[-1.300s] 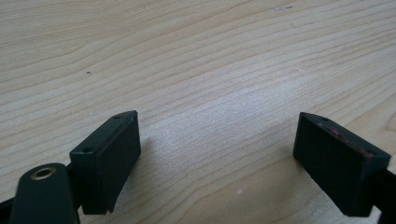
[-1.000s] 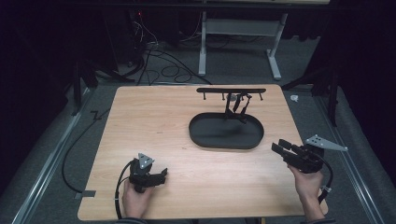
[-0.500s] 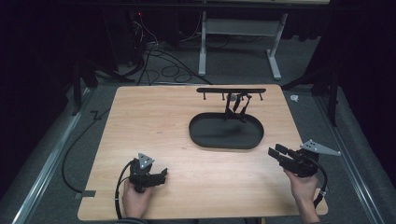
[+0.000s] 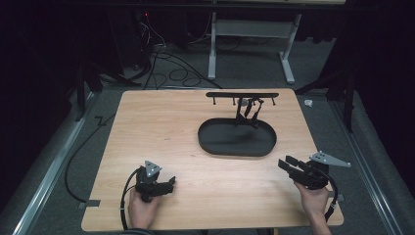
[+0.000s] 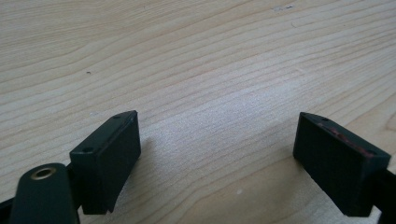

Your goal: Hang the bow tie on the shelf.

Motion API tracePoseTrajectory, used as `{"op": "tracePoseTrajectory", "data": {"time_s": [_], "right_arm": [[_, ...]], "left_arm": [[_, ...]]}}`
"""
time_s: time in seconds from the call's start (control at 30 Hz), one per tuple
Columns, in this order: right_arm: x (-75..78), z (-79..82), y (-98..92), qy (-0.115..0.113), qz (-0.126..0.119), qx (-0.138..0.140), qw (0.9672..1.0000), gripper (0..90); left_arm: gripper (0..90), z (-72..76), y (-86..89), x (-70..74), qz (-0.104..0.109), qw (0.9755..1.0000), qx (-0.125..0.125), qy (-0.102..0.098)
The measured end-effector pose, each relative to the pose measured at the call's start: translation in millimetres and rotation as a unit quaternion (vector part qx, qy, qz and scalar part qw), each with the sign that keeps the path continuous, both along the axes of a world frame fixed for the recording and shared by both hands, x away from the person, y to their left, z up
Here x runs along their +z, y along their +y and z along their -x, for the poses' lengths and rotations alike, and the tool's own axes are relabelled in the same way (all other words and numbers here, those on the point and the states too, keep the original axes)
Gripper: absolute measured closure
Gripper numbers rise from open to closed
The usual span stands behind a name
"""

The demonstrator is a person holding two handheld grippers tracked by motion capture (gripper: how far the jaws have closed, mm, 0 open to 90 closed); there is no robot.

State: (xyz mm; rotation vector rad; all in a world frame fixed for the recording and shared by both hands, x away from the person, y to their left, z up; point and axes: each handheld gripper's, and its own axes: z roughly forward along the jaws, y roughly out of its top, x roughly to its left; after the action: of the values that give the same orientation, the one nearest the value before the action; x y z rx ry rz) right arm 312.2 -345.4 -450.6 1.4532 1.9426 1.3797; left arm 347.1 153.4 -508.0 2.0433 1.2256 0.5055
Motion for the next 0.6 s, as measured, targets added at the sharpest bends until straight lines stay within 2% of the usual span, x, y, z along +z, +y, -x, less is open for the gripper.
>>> {"op": "tracePoseTrajectory", "data": {"time_s": [0.27, 0.5, 0.6], "right_arm": [[-7.1, -3.7, 10.7, 0.009, 0.017, 0.007, 0.9998, 57.6], [-15.6, -8.2, 21.9, 0.017, 0.042, 0.012, 0.9989, 57.5], [-17.0, -9.5, 24.1, 0.020, 0.041, 0.012, 0.9989, 57.4]], "left_arm": [[15.4, 0.0, 0.0, 0.0, 0.000, 1.0000, 0.000, 0.000], [15.4, 0.0, 0.0, 0.0, 0.000, 1.0000, 0.000, 0.000], [15.4, 0.0, 0.0, 0.0, 0.000, 1.0000, 0.000, 0.000]]}}
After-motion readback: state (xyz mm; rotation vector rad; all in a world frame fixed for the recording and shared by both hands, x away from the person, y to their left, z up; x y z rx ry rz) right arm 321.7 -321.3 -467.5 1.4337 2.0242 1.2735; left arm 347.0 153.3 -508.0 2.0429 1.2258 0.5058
